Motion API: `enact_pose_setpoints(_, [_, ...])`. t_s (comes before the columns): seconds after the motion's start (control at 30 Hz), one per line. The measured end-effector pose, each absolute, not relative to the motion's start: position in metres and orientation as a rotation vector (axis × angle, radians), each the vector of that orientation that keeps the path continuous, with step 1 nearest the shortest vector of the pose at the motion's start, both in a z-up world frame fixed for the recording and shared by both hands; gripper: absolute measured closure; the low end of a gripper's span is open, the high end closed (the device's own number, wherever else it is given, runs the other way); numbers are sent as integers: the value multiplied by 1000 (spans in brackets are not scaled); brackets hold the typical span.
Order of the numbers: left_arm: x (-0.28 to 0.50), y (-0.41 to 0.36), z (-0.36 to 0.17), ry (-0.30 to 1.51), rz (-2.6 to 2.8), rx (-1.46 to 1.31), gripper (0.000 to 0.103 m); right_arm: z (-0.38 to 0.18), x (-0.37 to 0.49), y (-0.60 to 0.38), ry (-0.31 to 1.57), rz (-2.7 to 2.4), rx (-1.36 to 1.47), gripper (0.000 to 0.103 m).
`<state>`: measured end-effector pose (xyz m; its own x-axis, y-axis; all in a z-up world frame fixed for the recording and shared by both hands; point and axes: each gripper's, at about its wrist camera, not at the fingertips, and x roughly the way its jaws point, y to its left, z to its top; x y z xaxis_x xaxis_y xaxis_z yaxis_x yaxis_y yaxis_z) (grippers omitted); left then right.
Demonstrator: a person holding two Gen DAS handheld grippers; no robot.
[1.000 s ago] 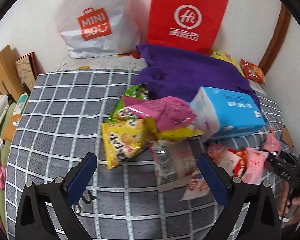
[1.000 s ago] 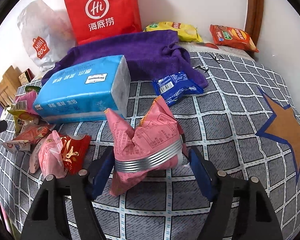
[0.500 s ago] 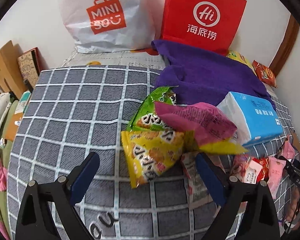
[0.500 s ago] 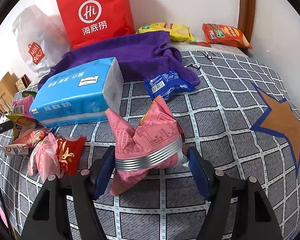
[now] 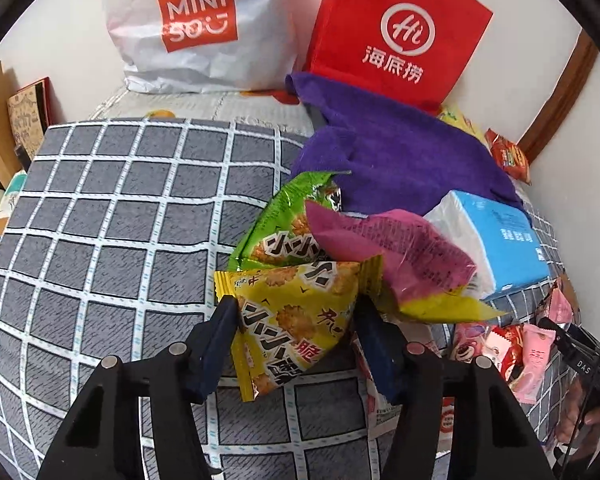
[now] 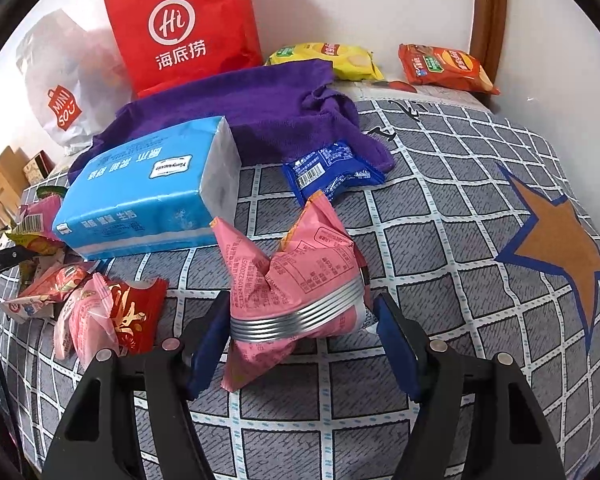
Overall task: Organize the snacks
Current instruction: 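Grasp the yellow snack bag with the left tool while the right tool lifts the pink snack, then carry the pink snack and yellow bag in both tools over the purple towel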
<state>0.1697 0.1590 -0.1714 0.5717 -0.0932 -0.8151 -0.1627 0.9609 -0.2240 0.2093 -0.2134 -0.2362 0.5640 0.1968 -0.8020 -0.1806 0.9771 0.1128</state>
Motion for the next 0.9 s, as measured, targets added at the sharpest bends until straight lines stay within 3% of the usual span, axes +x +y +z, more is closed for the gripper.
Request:
enact_pose_setpoints(0.4, [121,165,-140,920,65,-304,46,-192,176,-224,845,207,35,33])
enact_pose_setpoints(0.9, [89,97,-96,876,-35,-228,46,-162,130,-212,813,276,73,33])
